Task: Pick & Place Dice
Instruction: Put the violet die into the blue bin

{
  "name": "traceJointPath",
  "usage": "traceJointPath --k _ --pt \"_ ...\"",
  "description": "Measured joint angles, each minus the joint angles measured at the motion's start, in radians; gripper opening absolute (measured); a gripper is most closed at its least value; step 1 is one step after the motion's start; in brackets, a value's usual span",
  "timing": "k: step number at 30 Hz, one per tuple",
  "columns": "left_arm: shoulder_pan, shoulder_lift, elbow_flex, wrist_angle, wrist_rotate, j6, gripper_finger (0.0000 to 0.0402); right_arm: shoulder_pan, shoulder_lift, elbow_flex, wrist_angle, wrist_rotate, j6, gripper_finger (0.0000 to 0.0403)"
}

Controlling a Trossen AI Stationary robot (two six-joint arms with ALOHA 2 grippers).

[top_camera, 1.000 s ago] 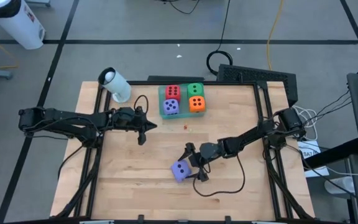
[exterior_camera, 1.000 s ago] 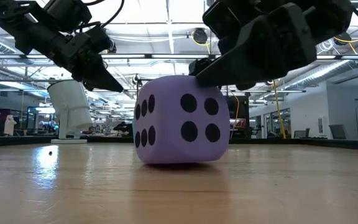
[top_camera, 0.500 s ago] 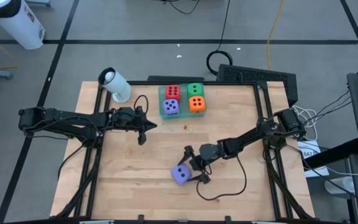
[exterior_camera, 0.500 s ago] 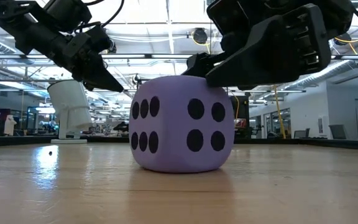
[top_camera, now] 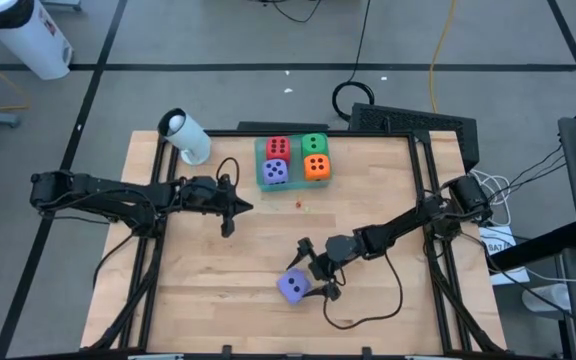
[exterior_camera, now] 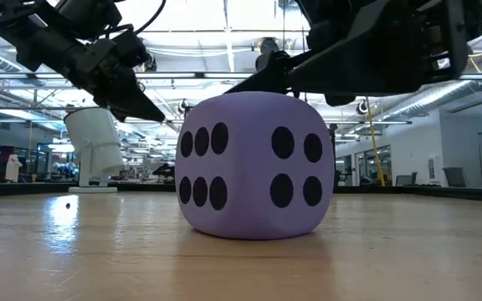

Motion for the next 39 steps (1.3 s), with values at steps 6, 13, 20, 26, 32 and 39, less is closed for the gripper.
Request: traceJointPath --k 6,13,20,26,32,39 --pt "-0.02 0.0 0.0 0.0 0.0 -0.006 0.0019 -0.009 -0.001 0.001 -0.031 -0.005 0.012 0.0399" --pt "-0.043 0.0 0.0 0.001 -0.001 -0.009 0.0019 -0.03 -0.001 0.002 -0.112 -0.006 0.045 0.0399" --pt "-0.058 0.0 0.0 0.003 -0.031 -0.01 0.0019 -0.03 -0.002 0.003 -0.14 -0.024 0.045 0.0399" --pt "-0.058 0.0 0.0 0.003 -0.033 -0.01 0.0019 -0.028 -0.001 0.002 -0.117 -0.027 0.022 0.0393" --pt "-0.058 0.0 0.0 0.003 -0.037 -0.003 0.0019 -0.044 -0.007 0.002 0.0 -0.026 0.043 0.037" --pt "-0.058 0.0 0.0 0.002 -0.114 0.045 0.0019 -0.124 -0.101 0.002 -0.05 -0.02 0.066 0.0342"
